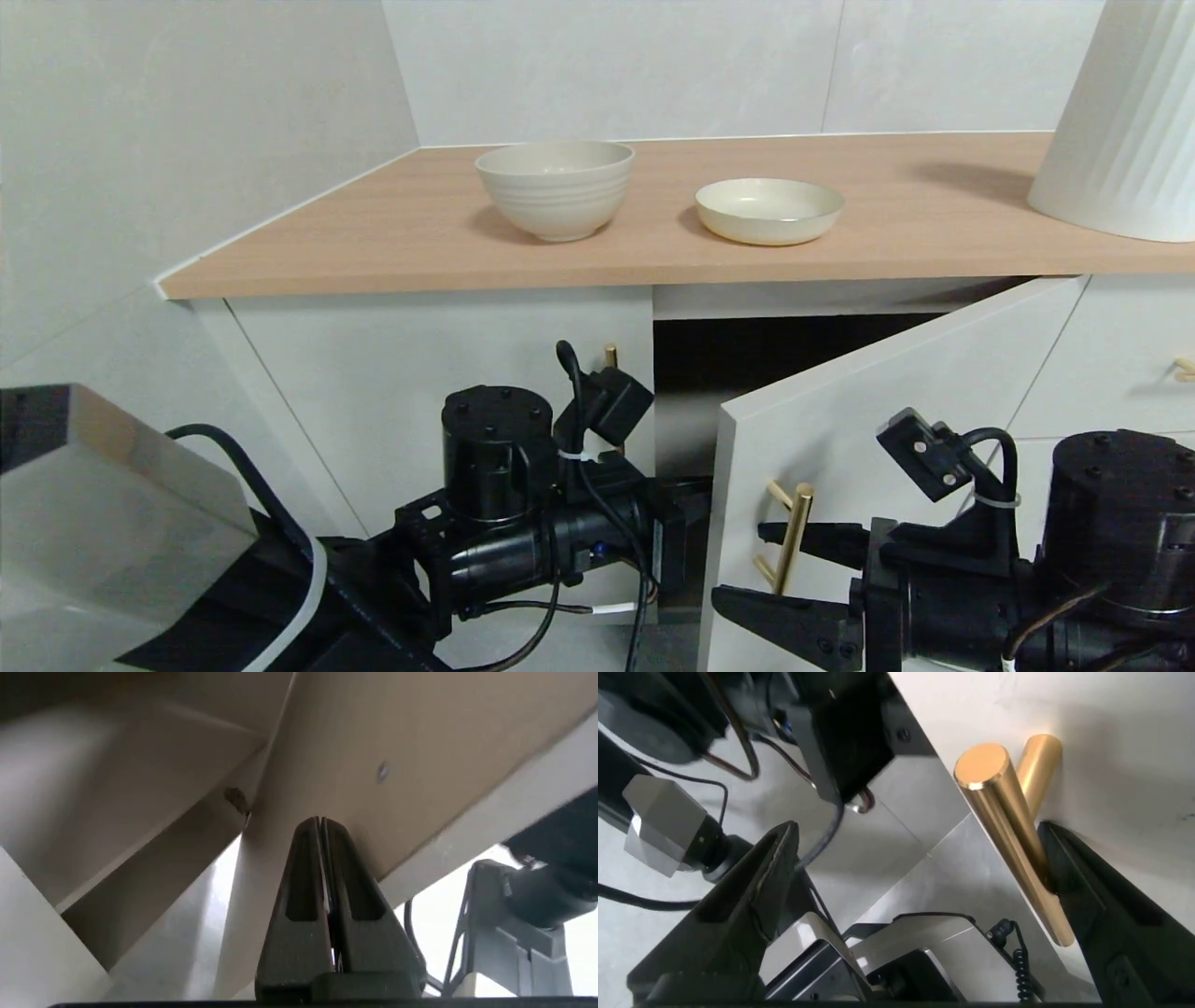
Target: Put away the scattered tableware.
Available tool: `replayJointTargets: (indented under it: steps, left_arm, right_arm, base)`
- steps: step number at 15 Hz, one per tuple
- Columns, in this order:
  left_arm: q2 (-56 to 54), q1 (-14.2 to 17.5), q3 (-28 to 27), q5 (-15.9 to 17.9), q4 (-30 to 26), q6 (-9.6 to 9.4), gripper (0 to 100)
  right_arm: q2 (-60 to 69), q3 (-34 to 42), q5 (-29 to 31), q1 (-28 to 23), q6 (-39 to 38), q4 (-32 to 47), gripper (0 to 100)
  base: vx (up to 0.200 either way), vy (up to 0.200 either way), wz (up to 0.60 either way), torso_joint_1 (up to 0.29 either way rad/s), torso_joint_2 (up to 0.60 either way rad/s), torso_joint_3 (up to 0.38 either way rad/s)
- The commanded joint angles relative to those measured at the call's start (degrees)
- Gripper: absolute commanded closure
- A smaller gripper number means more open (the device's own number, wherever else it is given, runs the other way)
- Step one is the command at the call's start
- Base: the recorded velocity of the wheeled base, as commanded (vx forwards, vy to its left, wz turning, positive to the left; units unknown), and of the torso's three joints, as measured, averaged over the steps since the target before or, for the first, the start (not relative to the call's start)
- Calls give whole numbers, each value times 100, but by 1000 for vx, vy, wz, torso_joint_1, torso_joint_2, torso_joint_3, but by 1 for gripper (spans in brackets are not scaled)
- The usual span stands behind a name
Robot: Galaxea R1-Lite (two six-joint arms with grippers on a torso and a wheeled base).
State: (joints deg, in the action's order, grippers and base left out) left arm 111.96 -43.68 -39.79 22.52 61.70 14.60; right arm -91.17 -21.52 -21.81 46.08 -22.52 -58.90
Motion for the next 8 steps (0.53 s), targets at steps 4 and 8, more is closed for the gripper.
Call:
replayJointTargets:
  steps: [4, 8]
  left_arm:
    - [327, -238, 252, 51, 554, 16, 100]
    - [872, -273, -117, 51, 879, 209, 100]
  right_arm:
    - [29, -10, 28, -20, 10, -7, 0]
    - [38, -2, 28, -214, 10, -7, 0]
  base:
    - [0, 0, 0, 0, 0, 0]
    - [0, 0, 0, 0, 0, 0]
